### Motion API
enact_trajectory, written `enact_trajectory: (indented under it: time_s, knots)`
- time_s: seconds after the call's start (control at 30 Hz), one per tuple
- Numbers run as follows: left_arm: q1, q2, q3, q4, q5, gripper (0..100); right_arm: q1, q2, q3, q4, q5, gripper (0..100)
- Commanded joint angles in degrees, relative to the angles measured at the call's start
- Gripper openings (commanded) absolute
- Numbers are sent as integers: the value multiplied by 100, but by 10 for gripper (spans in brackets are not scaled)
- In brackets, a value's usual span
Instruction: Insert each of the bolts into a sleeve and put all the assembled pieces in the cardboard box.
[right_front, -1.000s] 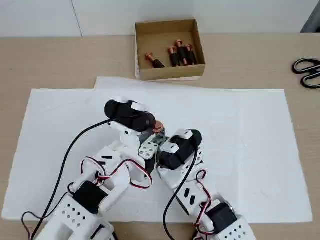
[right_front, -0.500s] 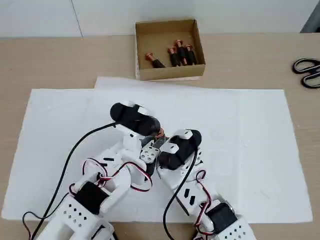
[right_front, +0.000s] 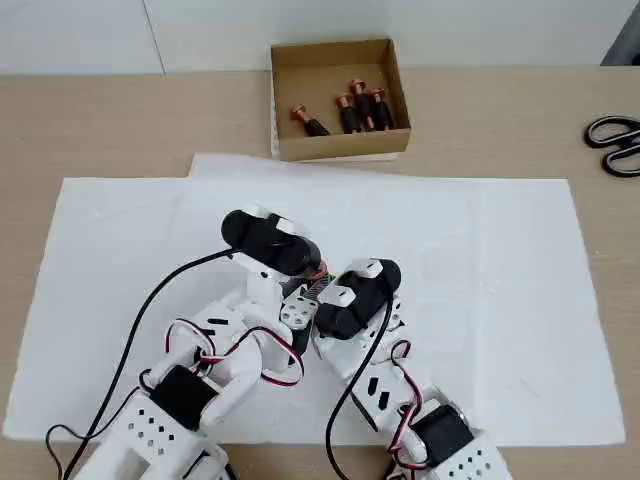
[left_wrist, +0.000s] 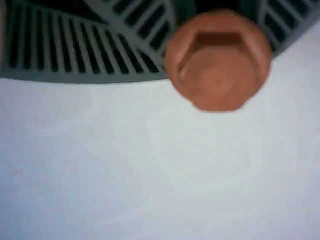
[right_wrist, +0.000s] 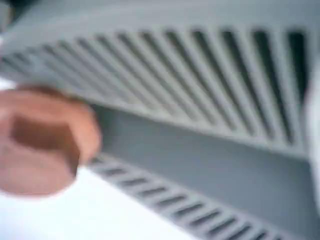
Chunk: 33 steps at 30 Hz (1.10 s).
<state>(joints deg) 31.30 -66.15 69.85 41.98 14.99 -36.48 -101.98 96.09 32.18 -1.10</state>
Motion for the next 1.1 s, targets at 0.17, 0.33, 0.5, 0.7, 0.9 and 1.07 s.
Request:
enact_trajectory:
  time_s: [0.17, 0.33, 0.5, 0.7, 0.9, 1.07]
  knots:
    - [-141, 18, -593, 440, -70, 8, 145, -57, 44, -13, -53, 4]
    - [-141, 18, -620, 651, -62, 73, 145, -57, 44, -13, -53, 4]
    - [-141, 18, -629, 914, -53, 188, 145, -57, 44, -13, -53, 4]
    - [-141, 9, -637, 914, -53, 188, 145, -57, 44, -13, -53, 4]
    - [-255, -264, -796, 923, -53, 188, 145, -57, 44, -13, -53, 4]
    - [-651, -589, -848, 923, -53, 188, 145, -48, 44, -13, -53, 4]
